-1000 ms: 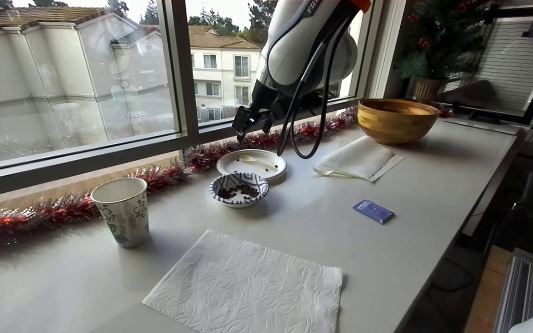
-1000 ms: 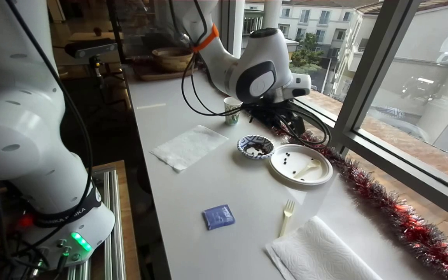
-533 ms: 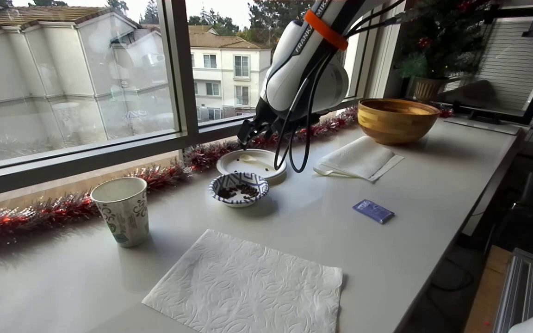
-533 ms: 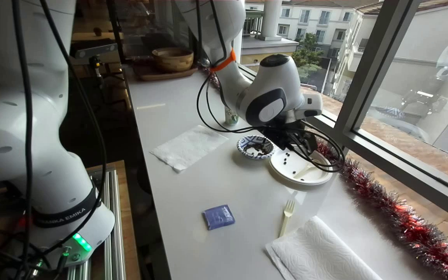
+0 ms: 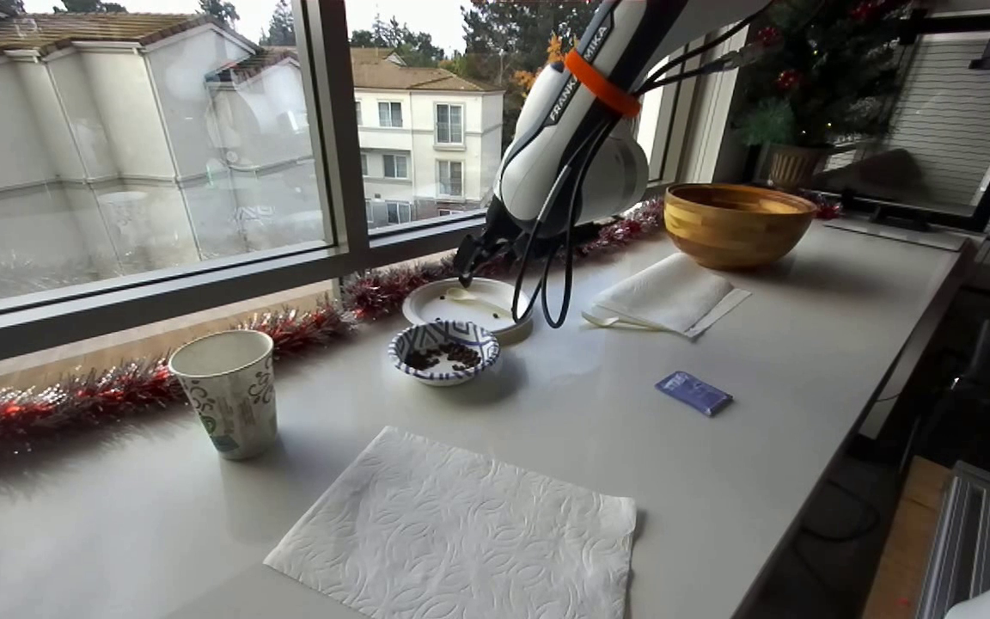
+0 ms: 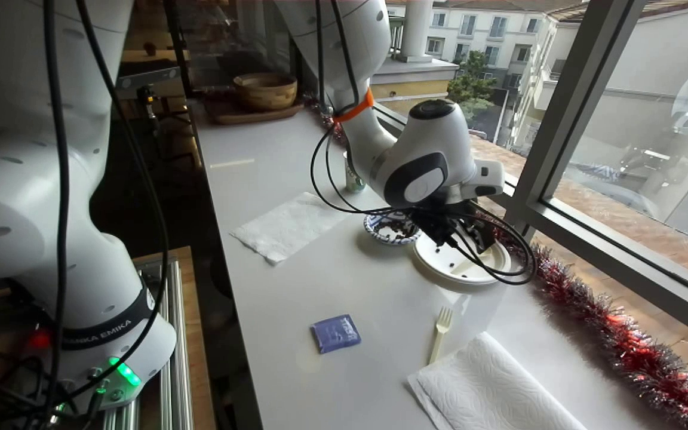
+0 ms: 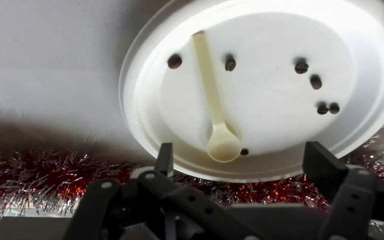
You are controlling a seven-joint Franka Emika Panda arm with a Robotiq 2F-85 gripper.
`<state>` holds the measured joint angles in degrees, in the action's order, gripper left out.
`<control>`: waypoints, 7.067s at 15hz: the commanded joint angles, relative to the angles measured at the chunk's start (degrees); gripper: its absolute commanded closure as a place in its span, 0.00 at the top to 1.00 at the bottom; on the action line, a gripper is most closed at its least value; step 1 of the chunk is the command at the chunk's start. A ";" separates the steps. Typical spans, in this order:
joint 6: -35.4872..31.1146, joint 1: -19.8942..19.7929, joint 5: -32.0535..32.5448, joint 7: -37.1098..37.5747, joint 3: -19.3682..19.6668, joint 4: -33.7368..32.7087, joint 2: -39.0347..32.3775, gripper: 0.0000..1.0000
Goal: Use the white spoon on the plate to get some contents from the bowl and put them on the white plate.
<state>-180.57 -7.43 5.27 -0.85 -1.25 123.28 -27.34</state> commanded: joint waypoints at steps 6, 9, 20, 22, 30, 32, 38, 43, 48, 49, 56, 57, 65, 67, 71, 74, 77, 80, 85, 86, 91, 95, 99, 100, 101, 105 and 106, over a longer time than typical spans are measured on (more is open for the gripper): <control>-5.66 -2.18 0.03 -4.29 -2.27 -0.69 -3.43 1.00; -9.62 -4.27 0.94 -5.30 -4.17 -1.25 -5.68 1.00; -13.71 -7.34 2.86 -4.24 -5.15 -3.94 -10.74 0.28; -13.63 -7.50 3.00 -4.30 -5.34 -4.02 -11.00 0.13; -12.33 -3.22 0.76 -3.47 -2.13 -1.53 -6.26 0.03; -11.14 -2.05 0.01 -2.68 -1.85 -0.29 -2.90 0.03; 2.60 -1.81 0.06 -1.98 -5.14 1.90 6.62 0.03; 23.18 -7.63 -7.83 -5.80 -16.27 1.38 11.25 0.03; 39.78 -1.38 -17.33 -8.37 -11.26 -0.45 13.34 0.03; 42.02 -0.70 -17.94 -8.16 -10.44 -0.67 13.34 0.03; 46.90 1.34 -23.65 -8.80 -7.21 -1.29 12.34 0.13; 47.07 1.32 -23.92 -8.85 -7.12 -1.38 12.32 0.13; 48.39 1.95 -28.56 -11.18 -7.54 -2.12 9.50 0.03; 49.45 1.56 -30.58 -12.02 -7.78 -2.39 9.04 0.03; 53.83 1.26 -32.53 -12.62 -7.60 -2.87 8.31 0.03; 56.83 1.36 -33.12 -12.76 -7.09 -3.45 8.01 0.03; 58.04 1.50 -32.92 -12.72 -6.45 -4.24 7.21 0.03; 57.62 1.29 -33.27 -13.68 -6.23 -4.73 6.18 0.03; 57.72 0.91 -33.76 -17.36 -6.61 -5.59 4.29 0.03; 57.31 0.96 -33.65 -17.96 -6.64 -5.72 4.07 0.03; 54.67 1.21 -33.26 -20.39 -6.67 -5.84 3.52 0.03; 51.17 1.36 -33.07 -21.25 -6.66 -5.69 3.30 0.03; 48.51 1.08 -33.28 -22.35 -7.14 -5.62 2.86 0.03; 48.05 0.98 -33.30 -22.90 -7.34 -5.63 2.73 0.03; 47.50 0.88 -33.43 -23.97 -7.66 -5.53 2.63 0.03; 45.79 1.63 -30.61 -27.13 -7.93 -5.15 2.13 0.03; 45.12 2.05 -29.62 -27.67 -7.91 -5.07 2.00 0.03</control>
<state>-132.95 -6.26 -26.39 -26.05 -8.91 118.24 -24.00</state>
